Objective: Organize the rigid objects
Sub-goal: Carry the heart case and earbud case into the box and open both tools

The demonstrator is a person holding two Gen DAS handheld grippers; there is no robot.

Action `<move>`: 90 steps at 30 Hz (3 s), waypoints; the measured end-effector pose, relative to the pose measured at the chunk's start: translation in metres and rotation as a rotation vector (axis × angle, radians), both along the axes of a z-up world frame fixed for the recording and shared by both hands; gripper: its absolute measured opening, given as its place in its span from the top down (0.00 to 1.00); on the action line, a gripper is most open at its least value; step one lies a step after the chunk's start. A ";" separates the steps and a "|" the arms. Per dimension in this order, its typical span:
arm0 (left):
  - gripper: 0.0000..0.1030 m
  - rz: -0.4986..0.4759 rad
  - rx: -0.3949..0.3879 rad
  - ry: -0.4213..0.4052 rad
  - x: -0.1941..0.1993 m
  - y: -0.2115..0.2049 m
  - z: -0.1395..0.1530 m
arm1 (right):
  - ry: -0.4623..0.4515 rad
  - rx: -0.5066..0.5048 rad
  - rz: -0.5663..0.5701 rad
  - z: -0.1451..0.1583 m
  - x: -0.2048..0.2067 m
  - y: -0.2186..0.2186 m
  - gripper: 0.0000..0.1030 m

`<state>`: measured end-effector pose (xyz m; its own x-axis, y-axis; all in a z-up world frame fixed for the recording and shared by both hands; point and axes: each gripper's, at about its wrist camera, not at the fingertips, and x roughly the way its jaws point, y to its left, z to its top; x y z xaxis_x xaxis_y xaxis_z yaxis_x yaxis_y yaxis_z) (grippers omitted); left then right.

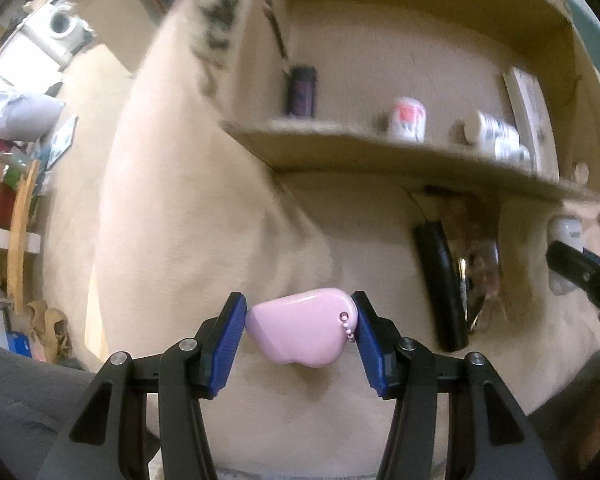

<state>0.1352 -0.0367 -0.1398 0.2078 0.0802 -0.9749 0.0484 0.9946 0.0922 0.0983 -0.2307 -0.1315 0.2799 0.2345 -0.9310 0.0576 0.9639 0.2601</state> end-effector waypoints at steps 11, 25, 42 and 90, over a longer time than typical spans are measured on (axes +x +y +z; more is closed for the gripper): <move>0.52 0.030 0.020 -0.288 -0.003 0.006 0.073 | -0.206 0.104 0.113 0.054 -0.023 0.006 0.78; 0.52 0.074 -0.016 -0.241 0.002 0.027 0.059 | -0.027 0.187 -0.054 0.014 -0.012 -0.029 0.97; 0.52 0.062 -0.048 -0.213 0.001 0.023 0.057 | 0.155 0.025 0.112 -0.032 -0.004 0.020 0.32; 0.52 -0.067 -0.031 -0.389 0.097 -0.027 0.122 | -0.267 0.138 -0.009 0.091 0.068 -0.039 0.62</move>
